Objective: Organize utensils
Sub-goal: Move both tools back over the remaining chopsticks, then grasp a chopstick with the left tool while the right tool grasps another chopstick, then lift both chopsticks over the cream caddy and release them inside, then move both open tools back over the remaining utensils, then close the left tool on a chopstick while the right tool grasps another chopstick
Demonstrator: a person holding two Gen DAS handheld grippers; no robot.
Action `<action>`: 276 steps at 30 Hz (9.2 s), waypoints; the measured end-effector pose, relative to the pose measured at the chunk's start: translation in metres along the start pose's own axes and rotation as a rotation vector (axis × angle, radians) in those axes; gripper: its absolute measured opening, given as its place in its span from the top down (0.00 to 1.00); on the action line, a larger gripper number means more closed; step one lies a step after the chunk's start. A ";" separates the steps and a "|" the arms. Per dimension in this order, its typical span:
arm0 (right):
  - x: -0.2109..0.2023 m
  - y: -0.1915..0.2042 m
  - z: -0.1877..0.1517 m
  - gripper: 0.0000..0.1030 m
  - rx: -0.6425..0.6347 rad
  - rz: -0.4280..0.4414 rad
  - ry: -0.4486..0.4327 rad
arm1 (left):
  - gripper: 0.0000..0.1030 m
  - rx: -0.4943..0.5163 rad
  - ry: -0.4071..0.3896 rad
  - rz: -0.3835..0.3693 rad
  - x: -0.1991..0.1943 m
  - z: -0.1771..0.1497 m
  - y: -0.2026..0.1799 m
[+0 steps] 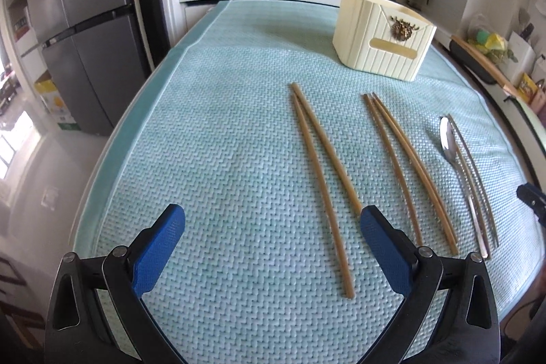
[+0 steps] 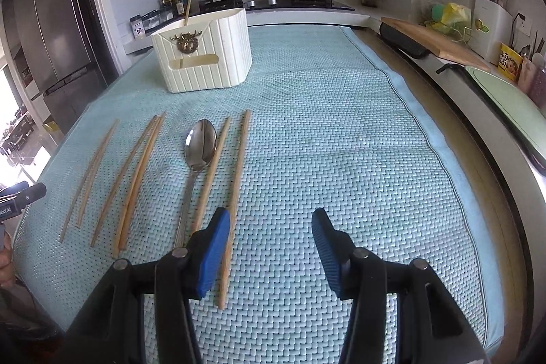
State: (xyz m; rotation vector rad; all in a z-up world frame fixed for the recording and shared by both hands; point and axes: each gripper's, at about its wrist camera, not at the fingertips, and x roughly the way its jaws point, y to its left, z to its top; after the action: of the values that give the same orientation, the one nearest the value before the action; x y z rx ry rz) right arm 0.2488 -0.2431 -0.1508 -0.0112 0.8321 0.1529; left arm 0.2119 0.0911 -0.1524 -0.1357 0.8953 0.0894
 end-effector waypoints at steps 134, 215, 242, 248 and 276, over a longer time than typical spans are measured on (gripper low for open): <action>-0.120 0.045 0.274 0.93 -0.150 0.182 -0.540 | 0.99 0.069 -0.584 -0.361 -0.132 0.260 -0.029; 0.011 -0.005 -0.019 0.46 -0.003 -0.055 -0.035 | 0.00 -0.001 0.059 0.103 0.029 -0.039 0.014; 0.097 0.049 0.040 0.80 -0.141 0.068 0.119 | 0.00 -0.003 0.059 0.097 0.031 -0.040 0.013; 0.096 0.036 0.042 0.80 -0.126 0.048 0.134 | 0.00 0.005 0.073 0.093 0.030 -0.040 0.011; 0.126 0.026 0.078 0.80 -0.157 0.015 0.140 | 0.03 0.100 0.148 0.031 0.149 0.102 -0.032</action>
State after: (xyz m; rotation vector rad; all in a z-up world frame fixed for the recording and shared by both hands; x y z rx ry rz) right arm 0.3860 -0.1955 -0.1901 -0.1652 0.9585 0.2334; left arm 0.3873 0.0782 -0.2031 -0.0353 1.0473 0.0634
